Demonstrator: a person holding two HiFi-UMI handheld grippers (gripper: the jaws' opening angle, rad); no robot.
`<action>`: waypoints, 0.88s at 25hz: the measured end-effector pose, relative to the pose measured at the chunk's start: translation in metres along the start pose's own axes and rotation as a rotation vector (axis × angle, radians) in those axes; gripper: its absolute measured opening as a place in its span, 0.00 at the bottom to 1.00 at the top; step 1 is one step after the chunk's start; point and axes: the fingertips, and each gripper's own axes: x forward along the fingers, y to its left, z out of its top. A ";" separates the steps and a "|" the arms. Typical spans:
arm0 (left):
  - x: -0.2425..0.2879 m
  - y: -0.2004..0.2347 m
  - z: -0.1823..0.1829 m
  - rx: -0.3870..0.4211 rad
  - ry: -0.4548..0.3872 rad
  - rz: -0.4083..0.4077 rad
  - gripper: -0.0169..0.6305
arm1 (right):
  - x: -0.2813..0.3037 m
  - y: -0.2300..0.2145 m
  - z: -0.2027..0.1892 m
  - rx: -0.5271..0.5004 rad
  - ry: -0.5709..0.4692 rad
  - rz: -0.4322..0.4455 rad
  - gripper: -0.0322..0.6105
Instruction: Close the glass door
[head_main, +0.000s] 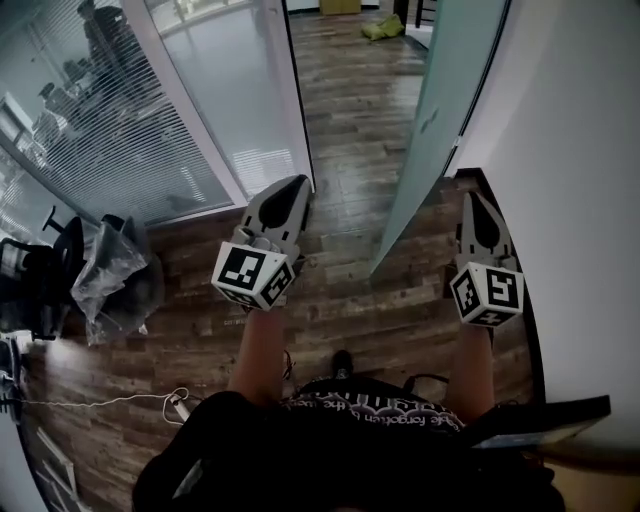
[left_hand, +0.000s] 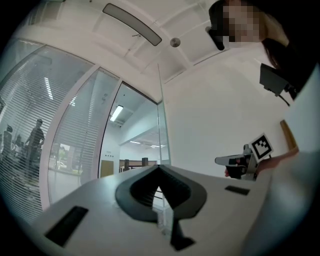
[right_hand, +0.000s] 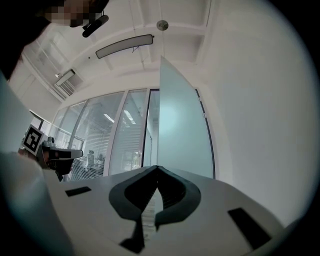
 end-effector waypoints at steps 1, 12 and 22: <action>0.006 0.006 -0.001 -0.001 0.000 -0.002 0.03 | 0.007 -0.001 -0.003 0.002 0.004 -0.005 0.06; 0.061 0.037 -0.026 -0.006 0.032 -0.016 0.03 | 0.065 -0.024 -0.023 0.008 0.022 -0.027 0.06; 0.121 0.057 -0.036 0.012 0.050 0.046 0.03 | 0.134 -0.060 -0.042 0.024 0.035 0.038 0.06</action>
